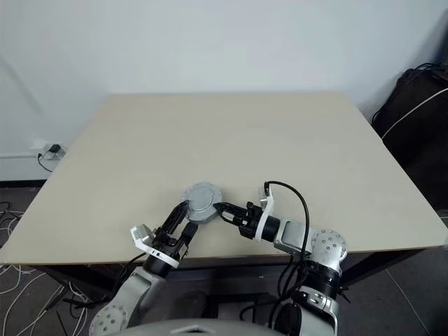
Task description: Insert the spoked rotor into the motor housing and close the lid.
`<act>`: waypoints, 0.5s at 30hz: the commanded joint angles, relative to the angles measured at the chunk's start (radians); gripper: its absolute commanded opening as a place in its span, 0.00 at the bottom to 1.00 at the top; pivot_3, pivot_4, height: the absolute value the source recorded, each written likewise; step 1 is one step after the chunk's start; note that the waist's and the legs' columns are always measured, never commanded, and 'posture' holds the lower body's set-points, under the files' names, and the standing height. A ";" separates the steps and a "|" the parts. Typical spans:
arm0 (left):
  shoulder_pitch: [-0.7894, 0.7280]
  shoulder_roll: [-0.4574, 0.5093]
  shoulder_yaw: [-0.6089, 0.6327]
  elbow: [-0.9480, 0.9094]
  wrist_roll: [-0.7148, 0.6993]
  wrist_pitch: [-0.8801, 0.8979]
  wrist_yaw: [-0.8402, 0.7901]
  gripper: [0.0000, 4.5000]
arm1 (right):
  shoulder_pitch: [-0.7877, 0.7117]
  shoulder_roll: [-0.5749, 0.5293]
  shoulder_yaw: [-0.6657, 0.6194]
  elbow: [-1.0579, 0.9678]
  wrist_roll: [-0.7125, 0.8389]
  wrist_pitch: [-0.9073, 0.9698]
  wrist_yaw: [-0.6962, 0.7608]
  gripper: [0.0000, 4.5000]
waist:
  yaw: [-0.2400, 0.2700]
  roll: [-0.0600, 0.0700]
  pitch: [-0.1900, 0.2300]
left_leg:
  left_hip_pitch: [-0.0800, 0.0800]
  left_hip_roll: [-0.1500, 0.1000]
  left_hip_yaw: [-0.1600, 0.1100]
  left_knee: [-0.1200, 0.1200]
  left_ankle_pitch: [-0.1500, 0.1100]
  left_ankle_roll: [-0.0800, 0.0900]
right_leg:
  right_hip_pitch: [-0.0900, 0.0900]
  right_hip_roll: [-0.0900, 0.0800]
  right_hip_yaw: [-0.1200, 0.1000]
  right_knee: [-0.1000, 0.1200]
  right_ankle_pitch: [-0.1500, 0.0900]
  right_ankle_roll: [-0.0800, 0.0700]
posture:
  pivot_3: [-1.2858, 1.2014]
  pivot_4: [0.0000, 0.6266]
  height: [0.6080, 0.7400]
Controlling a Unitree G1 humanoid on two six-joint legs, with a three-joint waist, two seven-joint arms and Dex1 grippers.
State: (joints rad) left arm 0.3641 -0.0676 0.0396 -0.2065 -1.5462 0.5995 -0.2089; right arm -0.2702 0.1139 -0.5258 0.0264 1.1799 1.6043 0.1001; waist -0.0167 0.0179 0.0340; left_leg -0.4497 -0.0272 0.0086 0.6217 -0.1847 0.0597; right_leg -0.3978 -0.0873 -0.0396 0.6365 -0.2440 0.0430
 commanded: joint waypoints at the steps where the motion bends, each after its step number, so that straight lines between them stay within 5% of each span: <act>1: -0.034 -0.094 -0.032 -0.012 -0.014 -0.005 -0.016 0.99 | 0.028 0.033 0.039 -0.044 0.077 0.010 0.005 0.27 | 0.000 0.000 0.000 | 0.000 0.000 0.000 0.000 0.000 0.000 | 0.000 0.000 0.000 0.000 0.000 0.000 | 0.52 0.00 1.00; 6: -0.045 -0.085 -0.041 -0.007 -0.012 -0.003 -0.020 0.87 | 0.038 0.025 0.056 -0.043 0.102 0.010 -0.013 0.27 | 0.000 0.000 0.000 | 0.000 0.000 0.000 0.000 0.000 0.000 | 0.000 0.000 0.000 0.000 0.000 0.000 | 0.52 0.00 1.00; 11: -0.048 -0.083 -0.041 -0.007 -0.011 -0.004 -0.022 0.49 | 0.042 0.022 0.060 -0.038 0.122 0.001 -0.033 0.27 | -0.001 0.000 0.000 | 0.000 0.000 0.000 0.000 0.000 0.000 | 0.000 0.000 0.000 0.000 0.000 0.000 | 0.52 0.00 1.00; 15: -0.049 -0.082 -0.042 -0.009 -0.007 -0.005 -0.024 0.46 | 0.047 0.020 0.066 -0.042 0.125 -0.013 -0.054 0.27 | 0.000 0.000 0.000 | 0.000 0.000 0.000 0.000 0.000 0.000 | 0.000 0.000 0.000 0.000 0.000 0.000 | 0.52 0.00 1.00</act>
State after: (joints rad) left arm 0.3386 -0.0642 0.0208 -0.1948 -1.5411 0.5966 -0.2148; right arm -0.2478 0.0994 -0.4899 0.0250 1.2636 1.5988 0.0428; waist -0.0169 0.0175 0.0343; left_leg -0.4497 -0.0272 0.0090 0.6217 -0.1848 0.0599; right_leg -0.3977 -0.0870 -0.0395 0.6360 -0.2440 0.0430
